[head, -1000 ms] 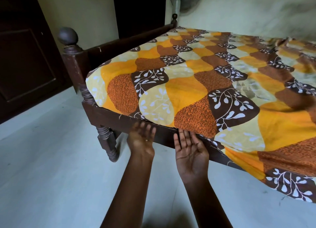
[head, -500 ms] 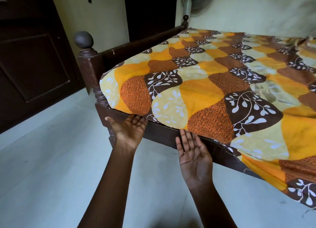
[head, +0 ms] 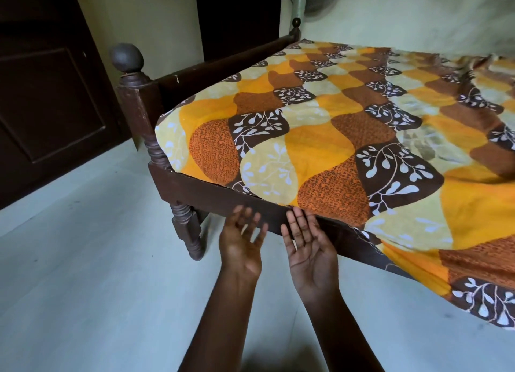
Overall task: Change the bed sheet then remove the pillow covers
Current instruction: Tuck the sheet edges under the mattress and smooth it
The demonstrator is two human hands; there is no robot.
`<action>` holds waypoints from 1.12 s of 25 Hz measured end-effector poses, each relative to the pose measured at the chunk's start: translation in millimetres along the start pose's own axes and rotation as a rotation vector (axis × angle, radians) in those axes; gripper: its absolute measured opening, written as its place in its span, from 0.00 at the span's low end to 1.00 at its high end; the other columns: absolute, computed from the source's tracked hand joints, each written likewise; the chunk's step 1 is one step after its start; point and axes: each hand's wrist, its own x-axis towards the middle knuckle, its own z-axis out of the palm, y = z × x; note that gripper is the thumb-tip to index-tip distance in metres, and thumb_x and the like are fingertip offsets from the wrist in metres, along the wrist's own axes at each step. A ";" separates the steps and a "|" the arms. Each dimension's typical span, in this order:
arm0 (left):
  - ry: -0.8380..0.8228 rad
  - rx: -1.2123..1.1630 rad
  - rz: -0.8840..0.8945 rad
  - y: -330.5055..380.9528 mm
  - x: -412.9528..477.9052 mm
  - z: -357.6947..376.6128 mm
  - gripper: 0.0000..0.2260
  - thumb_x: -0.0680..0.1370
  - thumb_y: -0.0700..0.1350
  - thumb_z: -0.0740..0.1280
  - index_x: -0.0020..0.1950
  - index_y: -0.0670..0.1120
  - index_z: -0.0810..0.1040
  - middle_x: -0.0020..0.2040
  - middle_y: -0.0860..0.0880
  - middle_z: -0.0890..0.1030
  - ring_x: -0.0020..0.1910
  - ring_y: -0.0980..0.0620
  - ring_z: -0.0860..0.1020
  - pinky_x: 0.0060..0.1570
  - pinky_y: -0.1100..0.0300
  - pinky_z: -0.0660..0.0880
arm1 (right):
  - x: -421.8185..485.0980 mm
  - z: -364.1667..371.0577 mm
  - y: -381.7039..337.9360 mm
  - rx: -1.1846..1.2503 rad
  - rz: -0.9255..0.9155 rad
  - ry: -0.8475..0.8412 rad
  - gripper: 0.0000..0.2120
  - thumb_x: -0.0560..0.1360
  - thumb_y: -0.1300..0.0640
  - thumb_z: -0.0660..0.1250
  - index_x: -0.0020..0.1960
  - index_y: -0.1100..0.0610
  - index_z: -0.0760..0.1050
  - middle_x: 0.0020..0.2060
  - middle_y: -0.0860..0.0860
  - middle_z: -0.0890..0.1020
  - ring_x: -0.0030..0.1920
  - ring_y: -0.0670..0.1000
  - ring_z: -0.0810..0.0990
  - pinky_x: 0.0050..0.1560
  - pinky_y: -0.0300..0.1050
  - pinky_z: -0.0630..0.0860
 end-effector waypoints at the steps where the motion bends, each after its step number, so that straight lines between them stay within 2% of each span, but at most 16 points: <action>1: -0.043 0.033 -0.074 -9.4 -7.4 -4.4 0.07 0.81 0.43 0.58 0.51 0.46 0.76 0.47 0.48 0.78 0.48 0.50 0.78 0.50 0.53 0.74 | -4.2 -3.6 -1.7 -0.053 -0.019 0.043 0.36 0.61 0.59 0.74 0.67 0.59 0.69 0.54 0.53 0.83 0.51 0.49 0.83 0.53 0.44 0.78; 2: -0.088 0.067 -0.143 -16.7 -12.8 -5.5 0.07 0.80 0.43 0.58 0.50 0.46 0.76 0.48 0.48 0.79 0.48 0.49 0.78 0.50 0.53 0.74 | -9.4 -7.2 -4.7 -0.098 -0.041 0.077 0.33 0.63 0.58 0.69 0.68 0.59 0.69 0.51 0.52 0.84 0.50 0.47 0.83 0.51 0.42 0.79; 4: -0.158 0.160 -0.218 -33.0 -24.1 -2.7 0.07 0.80 0.44 0.60 0.51 0.45 0.76 0.49 0.46 0.80 0.51 0.48 0.79 0.51 0.52 0.75 | -23.0 -18.3 -18.1 -0.134 -0.089 0.127 0.31 0.64 0.55 0.67 0.67 0.58 0.69 0.49 0.51 0.84 0.47 0.45 0.84 0.46 0.38 0.81; 8: -0.297 0.332 -0.265 -75.5 -43.0 6.7 0.08 0.79 0.45 0.62 0.57 0.46 0.75 0.55 0.45 0.80 0.53 0.49 0.79 0.54 0.52 0.75 | -45.7 -52.9 -55.7 -0.128 -0.192 0.255 0.18 0.74 0.54 0.66 0.63 0.55 0.71 0.60 0.56 0.78 0.49 0.47 0.83 0.46 0.39 0.81; 9: -0.334 0.359 -0.285 -85.6 -44.5 9.0 0.09 0.79 0.45 0.62 0.58 0.47 0.75 0.56 0.45 0.80 0.54 0.49 0.78 0.55 0.52 0.75 | -49.5 -59.2 -65.3 -0.147 -0.230 0.275 0.23 0.70 0.50 0.71 0.62 0.55 0.71 0.60 0.56 0.78 0.51 0.47 0.83 0.46 0.39 0.81; 11: -0.434 0.424 -0.341 -107.6 -45.2 14.1 0.09 0.79 0.45 0.61 0.58 0.48 0.75 0.57 0.47 0.79 0.56 0.50 0.78 0.57 0.52 0.74 | -58.0 -67.9 -85.7 -0.160 -0.300 0.351 0.39 0.54 0.43 0.81 0.61 0.56 0.72 0.56 0.53 0.80 0.55 0.48 0.81 0.48 0.40 0.80; 12: -0.489 0.463 -0.379 -120.0 -44.1 16.3 0.08 0.79 0.45 0.61 0.57 0.49 0.75 0.57 0.48 0.79 0.56 0.51 0.77 0.58 0.53 0.73 | -59.4 -73.0 -96.9 -0.158 -0.332 0.393 0.40 0.55 0.44 0.80 0.62 0.57 0.72 0.57 0.52 0.80 0.57 0.48 0.80 0.50 0.42 0.79; 15: -0.598 0.576 -0.520 -144.6 -45.6 23.8 0.08 0.79 0.46 0.60 0.57 0.50 0.76 0.55 0.51 0.80 0.57 0.53 0.77 0.59 0.54 0.72 | -63.5 -86.3 -125.7 -0.126 -0.369 0.510 0.23 0.70 0.49 0.67 0.64 0.54 0.73 0.58 0.51 0.79 0.60 0.49 0.76 0.54 0.46 0.78; 17: -0.617 0.633 -0.601 -148.4 -49.7 29.6 0.09 0.80 0.45 0.60 0.58 0.50 0.75 0.54 0.52 0.80 0.57 0.52 0.76 0.60 0.53 0.71 | -66.5 -86.0 -138.5 -0.101 -0.388 0.601 0.12 0.75 0.50 0.63 0.56 0.52 0.76 0.52 0.49 0.80 0.57 0.48 0.77 0.52 0.44 0.79; 19: -0.603 0.624 -0.648 -145.6 -48.6 37.5 0.10 0.80 0.43 0.60 0.60 0.48 0.73 0.53 0.53 0.80 0.58 0.50 0.76 0.62 0.50 0.70 | -66.6 -72.7 -144.7 -0.115 -0.394 0.682 0.05 0.77 0.53 0.62 0.49 0.52 0.76 0.48 0.49 0.79 0.54 0.47 0.77 0.51 0.42 0.77; 22: -0.586 0.644 -0.712 -136.7 -43.2 48.1 0.10 0.79 0.41 0.61 0.60 0.48 0.72 0.53 0.53 0.79 0.59 0.48 0.75 0.60 0.49 0.71 | -62.9 -60.9 -146.1 -0.128 -0.412 0.794 0.08 0.80 0.58 0.58 0.52 0.55 0.76 0.48 0.50 0.82 0.50 0.47 0.80 0.48 0.41 0.79; 25: -0.612 0.658 -0.791 -128.9 -45.4 60.5 0.09 0.78 0.43 0.63 0.58 0.51 0.72 0.58 0.52 0.75 0.60 0.50 0.72 0.60 0.50 0.71 | -68.3 -58.3 -134.5 -0.076 -0.448 0.863 0.09 0.80 0.60 0.57 0.49 0.57 0.75 0.37 0.50 0.85 0.39 0.46 0.84 0.38 0.39 0.81; 26: -0.592 0.646 -0.790 -127.9 -48.0 65.9 0.10 0.78 0.43 0.64 0.57 0.52 0.72 0.59 0.52 0.73 0.61 0.51 0.70 0.62 0.49 0.70 | -70.2 -56.9 -131.8 -0.046 -0.464 0.853 0.09 0.80 0.60 0.56 0.50 0.57 0.75 0.37 0.50 0.85 0.38 0.46 0.84 0.37 0.39 0.81; 28: -0.525 0.646 -0.754 -128.0 -53.7 77.2 0.13 0.76 0.42 0.67 0.58 0.51 0.70 0.61 0.50 0.71 0.60 0.50 0.69 0.63 0.49 0.69 | -72.7 -50.4 -132.0 -0.011 -0.520 0.793 0.10 0.80 0.57 0.56 0.56 0.56 0.74 0.45 0.51 0.84 0.45 0.49 0.83 0.42 0.44 0.80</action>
